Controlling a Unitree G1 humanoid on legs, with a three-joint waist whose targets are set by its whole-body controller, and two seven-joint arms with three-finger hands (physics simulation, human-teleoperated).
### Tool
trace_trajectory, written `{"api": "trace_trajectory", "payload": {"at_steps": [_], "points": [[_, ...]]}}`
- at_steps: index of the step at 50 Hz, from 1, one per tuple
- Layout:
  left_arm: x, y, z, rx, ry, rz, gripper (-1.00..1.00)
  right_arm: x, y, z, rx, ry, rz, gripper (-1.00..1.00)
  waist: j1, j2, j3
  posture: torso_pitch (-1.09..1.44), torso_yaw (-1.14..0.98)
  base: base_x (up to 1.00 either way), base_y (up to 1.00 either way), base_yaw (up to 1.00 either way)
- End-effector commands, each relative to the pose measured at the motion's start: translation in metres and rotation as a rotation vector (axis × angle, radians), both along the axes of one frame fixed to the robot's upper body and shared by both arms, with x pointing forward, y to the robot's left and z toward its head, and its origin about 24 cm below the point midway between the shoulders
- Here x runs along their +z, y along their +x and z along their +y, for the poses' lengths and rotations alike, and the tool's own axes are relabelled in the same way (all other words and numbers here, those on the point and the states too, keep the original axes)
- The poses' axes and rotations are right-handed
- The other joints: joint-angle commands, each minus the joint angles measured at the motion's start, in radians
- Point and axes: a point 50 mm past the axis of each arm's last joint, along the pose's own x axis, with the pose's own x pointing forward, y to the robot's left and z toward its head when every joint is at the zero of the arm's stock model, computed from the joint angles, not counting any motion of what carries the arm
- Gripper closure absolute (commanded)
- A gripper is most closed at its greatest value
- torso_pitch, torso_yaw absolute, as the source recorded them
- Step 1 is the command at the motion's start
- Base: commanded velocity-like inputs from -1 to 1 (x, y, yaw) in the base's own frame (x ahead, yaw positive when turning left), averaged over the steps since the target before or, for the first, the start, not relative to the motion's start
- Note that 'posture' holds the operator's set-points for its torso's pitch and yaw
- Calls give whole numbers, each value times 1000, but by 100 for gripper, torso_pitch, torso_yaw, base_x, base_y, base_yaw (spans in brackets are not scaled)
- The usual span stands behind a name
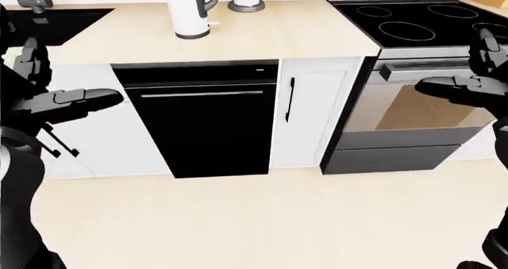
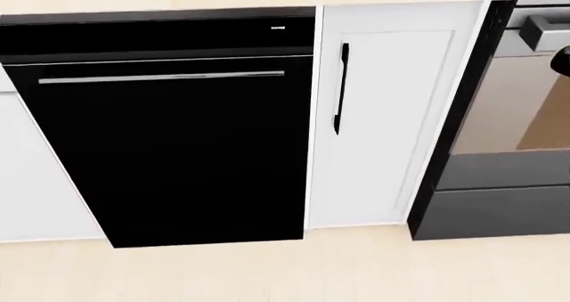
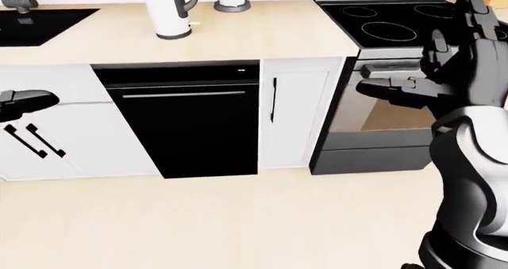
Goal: Press the button to open the lid of the electric kettle.
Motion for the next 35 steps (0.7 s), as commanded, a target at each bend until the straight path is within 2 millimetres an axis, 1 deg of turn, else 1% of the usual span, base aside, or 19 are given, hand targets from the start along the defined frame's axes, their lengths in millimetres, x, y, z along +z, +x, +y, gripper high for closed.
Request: {"api": "trace_trajectory", "payload": {"at_steps": [1, 5, 8, 10, 14, 16, 19, 20, 21, 22, 23, 24, 27, 30, 31, 32, 33, 34, 35], "points": [[13, -6, 1, 10, -8, -64, -100, 19, -8, 3, 10, -28, -88, -100, -1, 3, -40, 0, 0, 12, 0, 0], [14, -6, 2, 20, 1, -61, -100, 22, -9, 5, 18, -41, -96, -100, -4, 4, -3, 0, 0, 22, 0, 0], [18, -8, 1, 22, 16, -67, -100, 23, -10, 5, 19, -45, -101, -100, -4, -8, 12, 0, 0, 35, 0, 0], [18, -8, 1, 22, 22, -67, -100, 24, -11, 5, 19, -46, -103, -100, -5, -12, 12, 0, 0, 34, 0, 0], [19, -9, 2, 30, 30, -70, -100, 27, -12, 6, 28, -47, -107, -100, -5, 1, 0, 0, 0, 35, 0, 0], [20, -9, 2, 34, 29, -72, -100, 27, -12, 6, 30, -48, -109, -100, -7, 23, -7, 0, 0, 35, 0, 0], [21, -9, 3, 38, 26, -73, -100, 29, -13, 7, 33, -49, -111, -100, -12, 86, -9, 0, 0, 35, 0, 0], [21, -9, 3, 38, 27, -73, -100, 29, -13, 7, 33, -50, -112, -100, -3, 53, -6, 0, 0, 35, 0, 0], [21, -9, 3, 38, 28, -73, -100, 29, -13, 7, 33, -49, -112, -100, -12, 70, -5, 0, 0, 36, 0, 0], [20, -9, 3, 36, 29, -72, -100, 29, -13, 7, 32, -49, -113, -100, -6, 69, -8, 0, 0, 35, 0, 0], [20, -9, 3, 36, 28, -70, -100, 29, -14, 7, 33, -49, -113, -100, -3, 64, -18, 0, 0, 36, 0, 0], [20, -9, 3, 36, 28, -70, -100, 30, -14, 7, 34, -49, -114, -100, -2, 56, -20, 0, 0, 35, 0, 0], [21, -9, 4, 36, 27, -72, -100, 31, -14, 7, 35, -47, -115, -100, 8, 31, -14, 0, 0, 35, 0, 0], [21, -9, 3, 35, 25, -72, -100, 32, -15, 7, 34, -46, -116, -100, 19, -11, -19, 0, 0, 34, 0, 0], [21, -9, 3, 34, 26, -71, -100, 32, -15, 7, 33, -46, -117, -100, 21, -36, -25, 0, 0, 35, 0, 0], [21, -9, 3, 33, 24, -70, -100, 33, -16, 8, 35, -46, -119, -100, 22, -47, -39, 0, 0, 35, 0, 0], [20, -9, 3, 33, 24, -69, -100, 34, -16, 8, 37, -47, -119, -100, 12, -39, -20, 0, 0, 35, 0, 0], [20, -9, 3, 32, 24, -69, -100, 34, -16, 8, 37, -47, -120, -100, 15, -58, -2, 0, 0, 35, 0, 0], [21, -10, 3, 32, 23, -70, -100, 34, -16, 9, 38, -48, -120, -100, 7, -58, -3, 0, 0, 36, 0, 0]]}}
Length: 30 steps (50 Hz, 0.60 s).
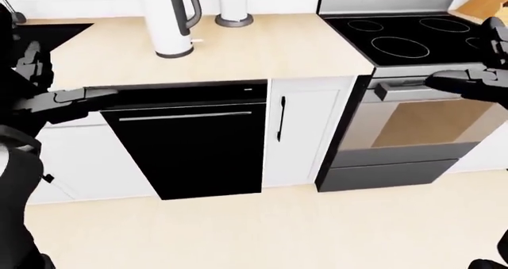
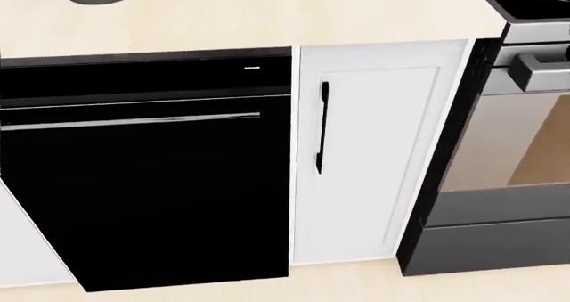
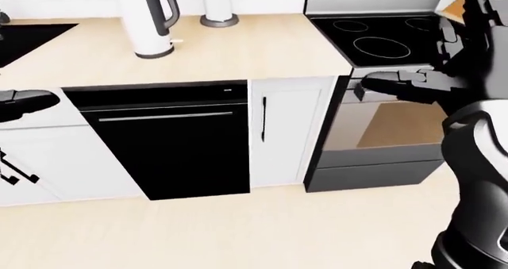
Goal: Press the button to open the lid of the electric kettle.
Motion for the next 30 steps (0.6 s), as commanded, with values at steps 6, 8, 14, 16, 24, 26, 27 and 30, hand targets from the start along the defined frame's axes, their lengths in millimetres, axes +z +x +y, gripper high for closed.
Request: {"api": "trace_trajectory", "payload": {"at_steps": [6, 8, 14, 16, 24, 26, 27, 30], "points": [[23, -11, 3, 30, 31, -110, -100, 20, -8, 6, 17, -38, -100, -100, -4, 19, -25, 0, 0, 35, 11, 0], [23, -11, 3, 30, 27, -112, -100, 20, -9, 6, 16, -39, -100, -100, -11, 41, -24, 0, 0, 35, 13, 0], [24, -11, 4, 32, 22, -114, -100, 21, -9, 6, 18, -36, -102, -100, -9, 114, -41, 0, 0, 35, 14, 0], [24, -12, 5, 34, 21, -115, -100, 22, -9, 6, 18, -35, -103, -100, -6, 120, -25, 0, 0, 35, 13, 0], [28, -13, 5, 34, 15, -120, -100, 24, -10, 6, 22, -38, -103, -100, 21, 35, -20, 0, 0, 34, 19, 0], [28, -14, 5, 34, 15, -120, -100, 25, -11, 6, 22, -38, -103, -100, 23, -15, -52, 0, 0, 24, 25, 0], [28, -14, 5, 34, 15, -120, -100, 24, -11, 6, 22, -39, -103, -100, 14, 6, -43, 0, 0, 23, 25, 0], [29, -14, 5, 35, 15, -121, -100, 24, -11, 7, 23, -40, -103, -100, 3, -6, -41, 0, 0, 24, 25, 0]]}}
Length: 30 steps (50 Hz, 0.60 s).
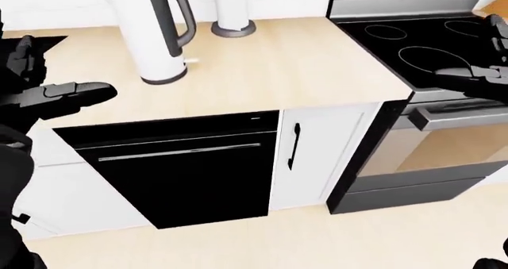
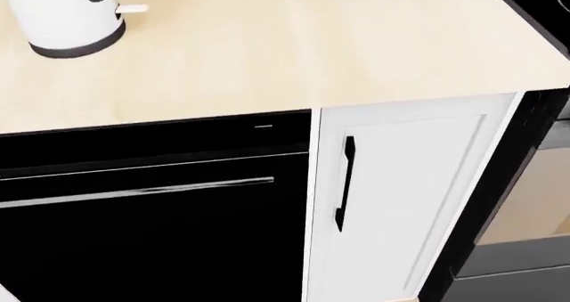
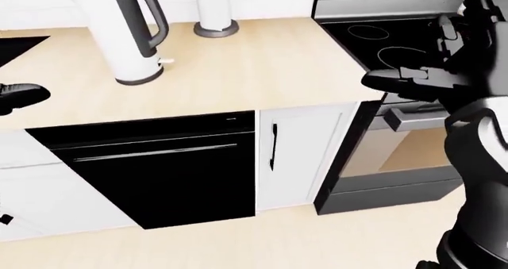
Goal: Press the button to open the lid of the electric kettle.
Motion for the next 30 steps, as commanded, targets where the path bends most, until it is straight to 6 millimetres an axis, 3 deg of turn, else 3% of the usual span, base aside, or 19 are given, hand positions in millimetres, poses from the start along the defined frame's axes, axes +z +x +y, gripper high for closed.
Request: {"api": "trace_trajectory", "payload": {"at_steps": [1, 7, 9, 11, 12, 13, 14, 17, 22, 25, 26, 27, 30], "points": [[21, -11, 3, 34, 30, -111, -100, 20, -9, 5, 10, -41, -109, -100, 5, -3, -32, 0, 0, 24, 25, 0], [22, -11, 3, 36, 30, -113, -100, 20, -10, 5, 12, -43, -108, -100, -4, 44, -21, 0, 0, 24, 32, 0], [22, -12, 3, 36, 30, -113, -100, 20, -10, 5, 11, -42, -108, -100, -6, 77, -30, 0, 0, 24, 37, 0], [22, -12, 3, 36, 30, -113, -100, 21, -10, 5, 12, -40, -107, -100, -5, 145, -55, 0, 0, 24, 37, 0], [22, -12, 3, 36, 30, -113, -100, 21, -10, 5, 12, -39, -107, -100, 1, 105, -38, 0, 0, 24, 38, 0], [22, -12, 3, 36, 29, -113, -100, 21, -10, 5, 12, -39, -106, -100, 1, 122, -25, 0, 0, 24, 39, 0], [22, -12, 4, 36, 29, -114, -100, 21, -11, 5, 12, -38, -106, -100, 7, 117, -21, 0, 0, 24, 39, 0], [24, -12, 4, 36, 29, -116, -100, 21, -11, 6, 14, -38, -106, -100, 12, 87, -28, 0, 0, 24, 39, 0], [24, -12, 3, 35, 28, -116, -100, 22, -11, 6, 14, -38, -107, -100, 20, 38, -15, 0, 0, 24, 39, 0], [24, -12, 4, 36, 28, -117, -100, 22, -11, 6, 14, -36, -107, -100, 27, -1, -39, 0, 0, 24, 39, 0], [24, -12, 4, 36, 28, -117, -100, 22, -11, 5, 14, -36, -107, -100, 15, 14, -28, 0, 0, 25, 39, 0], [24, -12, 4, 36, 27, -117, -100, 22, -10, 5, 12, -32, -106, -100, 17, -6, -14, 0, 0, 24, 39, 0], [25, -13, 4, 37, 27, -118, -100, 22, -10, 5, 11, -28, -104, -100, 5, -5, -34, 0, 0, 24, 40, 0]]}}
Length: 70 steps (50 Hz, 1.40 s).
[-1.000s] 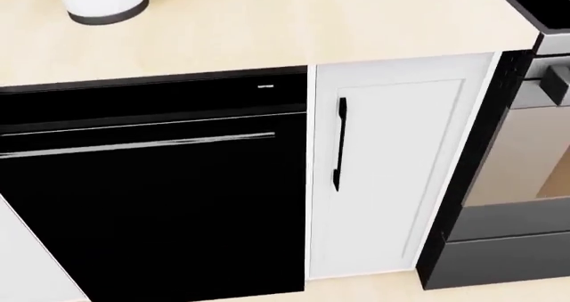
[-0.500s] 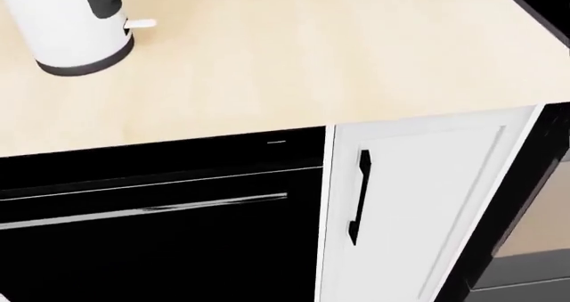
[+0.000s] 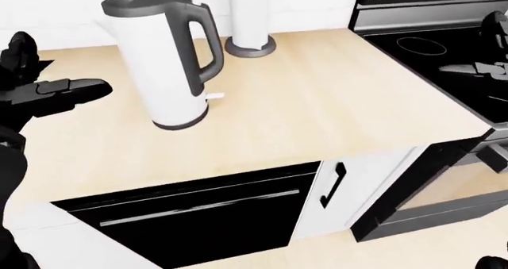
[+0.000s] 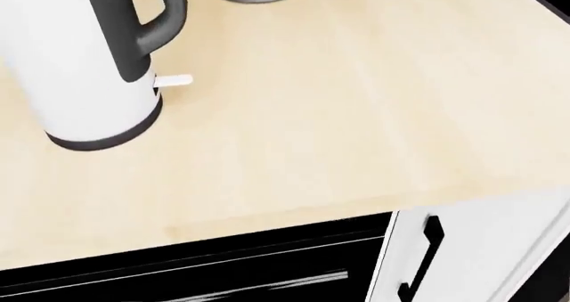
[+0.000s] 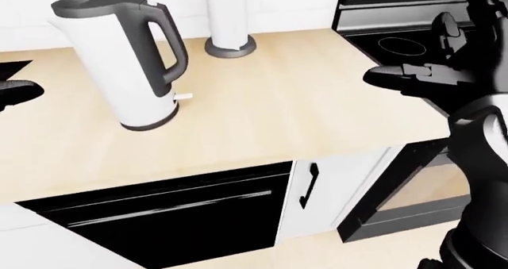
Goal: Press the button to open the lid of the electric kettle.
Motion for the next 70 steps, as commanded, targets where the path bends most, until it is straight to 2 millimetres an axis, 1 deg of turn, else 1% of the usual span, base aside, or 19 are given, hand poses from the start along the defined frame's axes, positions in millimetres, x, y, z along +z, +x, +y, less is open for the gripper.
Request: {"api": "trace_trajectory", "payload": {"at_steps": [1, 6, 8, 9, 10, 13, 18, 21, 22, 27, 32, 34, 35, 38, 42, 45, 46, 50, 70], "points": [[20, -11, 3, 32, 30, -110, -100, 18, -9, 4, 10, -31, -102, -100, 4, -2, -17, 0, 0, 21, 39, 0], [21, -11, 3, 32, 30, -112, -100, 18, -9, 4, 11, -31, -100, -100, -7, 71, -13, 0, 0, 20, 39, 0], [21, -11, 3, 33, 30, -112, -100, 18, -9, 5, 12, -33, -100, -100, -7, 148, -62, 0, 0, 19, 39, 0], [21, -11, 3, 33, 29, -112, -100, 18, -10, 5, 12, -32, -100, -100, 5, 116, -23, 0, 0, 20, 40, 0], [21, -11, 3, 33, 29, -113, -100, 18, -10, 5, 13, -32, -101, -100, 6, 124, -5, 0, 0, 19, 41, 0], [21, -11, 3, 33, 29, -113, -100, 19, -10, 5, 13, -32, -101, -100, 12, 91, -17, 0, 0, 19, 40, 0], [22, -12, 3, 33, 29, -114, -100, 19, -10, 5, 12, -33, -102, -100, 16, 38, -4, 0, 0, 18, 40, 0], [23, -12, 3, 33, 28, -114, -100, 20, -10, 5, 13, -34, -103, -100, 20, -15, -16, 0, 0, 17, 40, 0], [23, -12, 3, 33, 28, -115, -100, 20, -10, 5, 13, -34, -104, -100, 13, 7, -19, 0, 0, 18, 40, 0], [24, -12, 2, 32, 28, -117, -100, 21, -11, 5, 13, -35, -106, -100, 13, -4, -34, 0, 0, 17, 40, 0], [25, -12, 2, 33, 29, -119, -100, 22, -10, 5, 12, -35, -108, -100, -10, 71, -37, 0, 0, 17, 40, 0], [26, -12, 2, 35, 32, -121, -100, 22, -8, 6, 8, -41, -108, -100, -12, 133, -37, 0, 0, 11, 27, 0], [26, -13, 3, 39, 36, -125, -100, 23, -7, 6, 6, -41, -109, -100, -1, 116, -6, 0, 0, 0, 0, 0], [27, -13, 3, 42, 33, -132, -100, 25, -5, 6, 4, -45, -108, -100, -8, 126, 2, 0, 0, 0, 0, 0], [32, -15, 3, 71, 51, -189, -100, 24, -2, 4, -2, -53, -100, -100, -2, 79, 22, 0, 0, 0, 0, 0], [30, -16, -1, 65, 62, -193, -100, 26, 2, 1, -16, -50, -98, -100, 16, 35, 10, 0, 0, 0, 0, 0], [30, -16, -1, 52, 56, -187, -100, 26, 4, 0, -28, -40, -99, -100, 17, 63, 12, 0, 0, 0, 0, 0], [26, -18, 0, 30, 65, -176, -100, 23, 11, -6, -107, -66, -82, -100, 16, 74, -5, 0, 0, 0, 0, 0], [25, -19, -3, -6, 59, -161, -100, 25, 26, 0, -61, -139, -41, -100, 3, 93, -22, -2, 0, 0, 0, 0]]}}
